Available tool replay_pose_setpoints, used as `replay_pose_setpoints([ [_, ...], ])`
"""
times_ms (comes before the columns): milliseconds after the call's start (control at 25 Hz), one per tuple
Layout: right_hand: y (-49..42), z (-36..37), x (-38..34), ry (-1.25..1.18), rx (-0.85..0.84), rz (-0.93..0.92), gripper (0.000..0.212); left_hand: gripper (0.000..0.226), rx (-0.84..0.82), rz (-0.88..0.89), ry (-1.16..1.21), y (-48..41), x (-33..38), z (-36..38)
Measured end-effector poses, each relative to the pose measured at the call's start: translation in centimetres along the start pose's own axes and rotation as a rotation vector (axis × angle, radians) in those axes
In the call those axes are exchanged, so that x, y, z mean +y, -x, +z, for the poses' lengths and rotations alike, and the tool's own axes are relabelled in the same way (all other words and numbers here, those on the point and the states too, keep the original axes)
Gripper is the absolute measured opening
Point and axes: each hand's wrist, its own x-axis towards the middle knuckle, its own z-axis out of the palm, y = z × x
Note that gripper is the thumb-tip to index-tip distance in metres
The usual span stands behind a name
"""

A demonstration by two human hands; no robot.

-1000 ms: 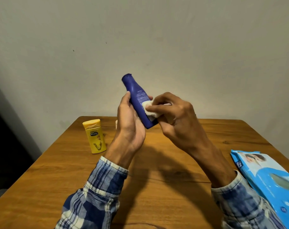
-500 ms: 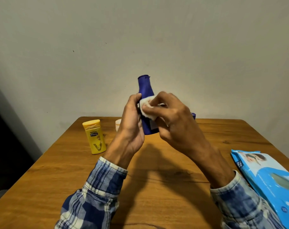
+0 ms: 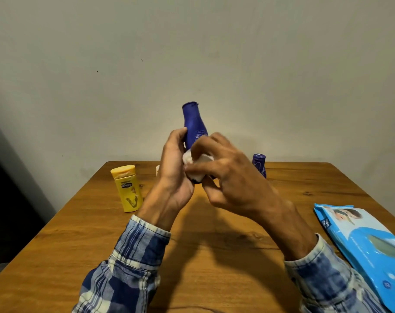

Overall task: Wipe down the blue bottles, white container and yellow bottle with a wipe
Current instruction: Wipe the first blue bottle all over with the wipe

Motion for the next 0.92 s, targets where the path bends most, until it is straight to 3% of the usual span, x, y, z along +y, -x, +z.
replay_pose_setpoints([
  [80,0.0,-0.1,0.3,-0.014,-0.014,-0.014,0.023,0.030,0.001,-0.001,0.000,-0.1,0.1,-0.1],
  [240,0.2,-0.8,1.9,-0.187,0.378,0.236,0.028,0.032,-0.082,-0.012,-0.114,0.1,-0.4,0.4],
  [320,0.3,-0.9,2.3,-0.301,0.489,0.322,0.030,0.031,-0.087,-0.010,-0.203,0.3,-0.7,0.6],
  [520,0.3,-1.0,2.1,-0.294,0.321,0.201,0.029,0.044,-0.114,-0.009,-0.170,-0.2,-0.1,-0.1],
  [680,0.1,-1.3,2.2,-0.417,0.630,0.383,0.024,0.041,-0.193,0.095,-0.508,-0.2,-0.4,0.1],
  [760,0.0,-1.3,2.2,-0.419,0.693,0.410,0.023,0.042,-0.191,0.104,-0.574,-0.1,-0.7,0.2],
  [920,0.2,-2.1,2.5,-0.265,0.502,0.268,0.025,0.050,-0.169,0.140,-0.590,-0.1,-0.5,0.0],
])
